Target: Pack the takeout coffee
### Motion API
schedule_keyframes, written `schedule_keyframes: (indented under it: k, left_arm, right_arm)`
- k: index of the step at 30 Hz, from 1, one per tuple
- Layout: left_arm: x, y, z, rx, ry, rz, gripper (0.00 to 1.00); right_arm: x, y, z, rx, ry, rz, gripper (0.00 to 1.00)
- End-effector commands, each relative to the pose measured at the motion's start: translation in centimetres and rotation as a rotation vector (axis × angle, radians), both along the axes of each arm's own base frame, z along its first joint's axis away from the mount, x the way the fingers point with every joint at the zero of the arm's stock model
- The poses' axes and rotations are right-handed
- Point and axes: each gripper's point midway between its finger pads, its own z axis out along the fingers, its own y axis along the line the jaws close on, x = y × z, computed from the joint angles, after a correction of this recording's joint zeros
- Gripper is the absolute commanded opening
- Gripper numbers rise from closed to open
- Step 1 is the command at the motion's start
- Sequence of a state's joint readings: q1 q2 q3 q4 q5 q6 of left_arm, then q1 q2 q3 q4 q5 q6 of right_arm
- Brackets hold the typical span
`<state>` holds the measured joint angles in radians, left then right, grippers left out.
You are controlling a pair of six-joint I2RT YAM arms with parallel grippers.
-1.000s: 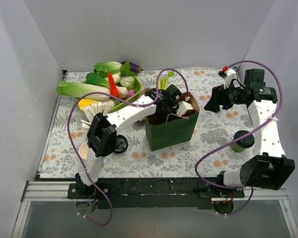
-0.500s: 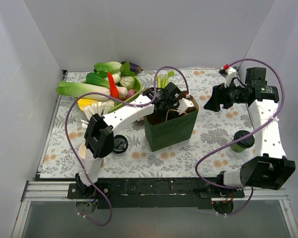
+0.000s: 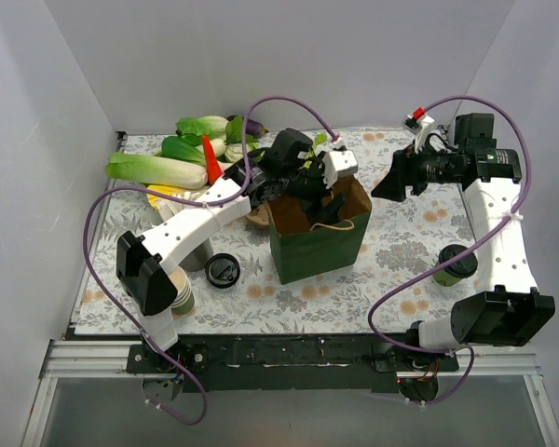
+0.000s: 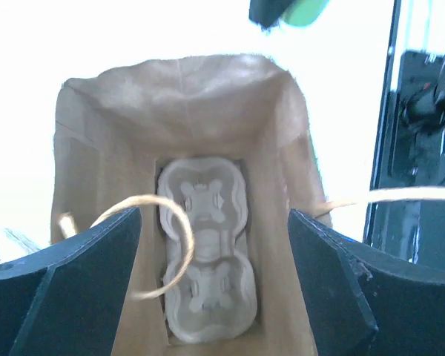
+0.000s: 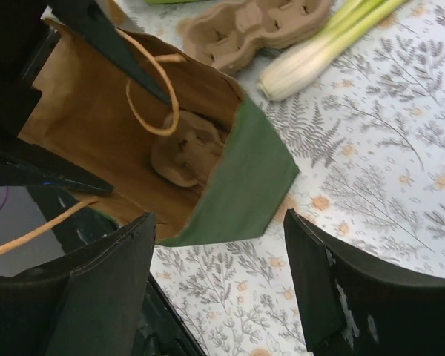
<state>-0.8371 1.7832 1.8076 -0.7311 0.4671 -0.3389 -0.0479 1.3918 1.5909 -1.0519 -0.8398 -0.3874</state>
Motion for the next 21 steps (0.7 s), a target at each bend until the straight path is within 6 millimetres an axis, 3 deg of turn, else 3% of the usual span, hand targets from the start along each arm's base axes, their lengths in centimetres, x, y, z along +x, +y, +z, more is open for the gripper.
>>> schedule_keyframes:
  k: [1, 4, 7, 9, 14, 16, 21]
  left_arm:
    - [-0.2, -0.6, 6.7, -0.211, -0.030, 0.004, 0.81]
    - [0.8, -0.1, 9.4, -0.258, -0.034, 0.077, 0.81]
    - [2.9, 1.8, 11.7, -0.248, -0.060, 0.229, 0.84]
    - [4.0, 3.5, 11.6, -0.219, -0.051, 0.292, 0.85]
    - [5.5, 7.7, 7.4, -0.075, 0.019, 0.400, 0.83]
    - [4.6, 7.9, 6.3, -0.046, 0.044, 0.362, 0.82]
    - [3.9, 8.0, 3.0, 0.018, 0.098, 0.329, 0.77]
  right_arm:
    - [-0.5, 3.3, 2.1, 0.076, -0.001, 0.084, 0.77]
    - [-0.2, 4.6, 1.3, 0.037, 0.013, 0.083, 0.77]
    - [0.2, 5.2, -0.2, -0.033, 0.039, 0.056, 0.74]
    - [0.5, 5.0, -1.2, -0.076, 0.053, 0.036, 0.71]
    - [0.8, 4.5, -2.0, -0.112, 0.065, 0.004, 0.55]
    - [0.7, 4.6, -2.0, -0.110, 0.065, 0.005, 0.52]
    - [0.7, 4.8, -2.5, -0.108, 0.075, 0.015, 0.32]
